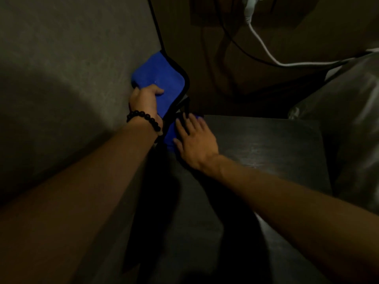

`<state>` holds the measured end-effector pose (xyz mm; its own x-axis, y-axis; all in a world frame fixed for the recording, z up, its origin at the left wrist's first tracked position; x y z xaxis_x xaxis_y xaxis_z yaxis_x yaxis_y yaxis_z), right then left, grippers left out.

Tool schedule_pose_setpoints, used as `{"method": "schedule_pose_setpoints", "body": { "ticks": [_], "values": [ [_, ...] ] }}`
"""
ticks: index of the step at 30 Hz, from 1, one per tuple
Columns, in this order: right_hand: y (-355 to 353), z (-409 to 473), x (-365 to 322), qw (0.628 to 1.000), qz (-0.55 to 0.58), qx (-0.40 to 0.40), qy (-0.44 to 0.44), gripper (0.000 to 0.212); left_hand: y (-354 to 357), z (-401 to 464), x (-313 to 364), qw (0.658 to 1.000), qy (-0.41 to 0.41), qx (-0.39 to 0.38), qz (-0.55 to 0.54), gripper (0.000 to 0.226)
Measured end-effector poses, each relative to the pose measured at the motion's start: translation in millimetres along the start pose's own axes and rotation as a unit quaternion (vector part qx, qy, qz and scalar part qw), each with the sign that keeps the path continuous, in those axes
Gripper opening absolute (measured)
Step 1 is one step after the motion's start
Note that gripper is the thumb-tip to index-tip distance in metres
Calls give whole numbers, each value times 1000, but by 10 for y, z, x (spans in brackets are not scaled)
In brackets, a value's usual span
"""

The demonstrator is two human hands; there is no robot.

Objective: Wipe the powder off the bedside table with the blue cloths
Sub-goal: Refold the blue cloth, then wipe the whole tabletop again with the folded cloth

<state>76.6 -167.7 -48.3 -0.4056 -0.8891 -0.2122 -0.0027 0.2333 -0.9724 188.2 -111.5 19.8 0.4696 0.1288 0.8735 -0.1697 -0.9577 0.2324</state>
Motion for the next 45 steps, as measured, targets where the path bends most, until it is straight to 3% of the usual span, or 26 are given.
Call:
{"method": "schedule_pose_setpoints", "body": {
  "ticks": [2, 8, 10, 13, 15, 17, 21, 24, 27, 28, 30, 32, 33, 35, 36, 39, 43, 45],
  "values": [
    [294, -55, -45, 999, -4, -50, 14, 70, 30, 22, -26, 1000, -9, -7, 6, 52],
    [179, 10, -25, 997, 53, -61, -6, 66, 2, 87, -51, 998, 4, -9, 58, 48],
    [-173, -148, 221, 986, 157, 36, 33, 50, -24, 88, -115, 996, 11, -19, 84, 47],
    [-658, -560, 962, 921, 221, 229, 225, 26, 69, -3, -300, 988, 4, -65, 137, 47],
    [-803, -798, 1338, 857, 272, 288, 330, 17, 186, -93, -487, 985, -21, -94, 143, 49],
    [-942, -866, 1480, 832, 303, 321, 336, 17, 331, -209, -678, 979, -43, -129, 149, 51],
    [-1162, -695, 1156, 897, 263, 304, 186, 34, 574, -423, -960, 963, -64, -189, 180, 53],
    [-1181, -492, 774, 940, 183, 272, 88, 47, 748, -577, -1195, 943, -126, -255, 171, 36],
    [-815, -274, 682, 978, 117, 140, 102, 62, 622, -573, -1375, 949, -174, -217, 147, 34],
    [-606, -238, 725, 983, 113, 78, 124, 65, 547, -517, -1366, 960, -156, -189, 135, 29],
    [-197, -229, 797, 987, 74, -19, 139, 64, 371, -372, -1197, 962, -48, -139, 230, 21],
    [61, -247, 809, 990, 3, -48, 129, 64, 251, -309, -912, 925, 105, -117, 347, 18],
    [112, -251, 808, 991, -15, -39, 128, 64, 243, -331, -742, 888, 197, -119, 398, 15],
    [122, -254, 807, 990, -20, -9, 138, 65, 240, -432, -479, 784, 361, -121, 491, 11],
    [110, -253, 803, 990, -21, 4, 140, 65, 217, -421, -441, 750, 388, -121, 522, 16],
    [81, -246, 733, 990, -42, 26, 133, 66, 191, -267, -579, 686, 336, -151, 628, 44],
    [107, -176, 634, 989, -25, 23, 144, 64, 154, -139, -929, 538, 293, -214, 761, 51],
    [107, -140, 644, 987, -14, 22, 156, 63, 79, -99, -1092, 520, 250, -226, 785, 53]
  ]
}}
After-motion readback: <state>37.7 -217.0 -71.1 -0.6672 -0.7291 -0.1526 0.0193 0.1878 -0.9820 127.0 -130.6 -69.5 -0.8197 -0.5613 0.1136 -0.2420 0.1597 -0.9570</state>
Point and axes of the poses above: each hand's wrist, its own z-axis towards the middle knuckle, its own y-axis out of the palm, x = y × z, the point moved 10 cm from there along z, towards the middle knuckle, and after that the axes turned 5 degrees about y, right-handed, at the moved point
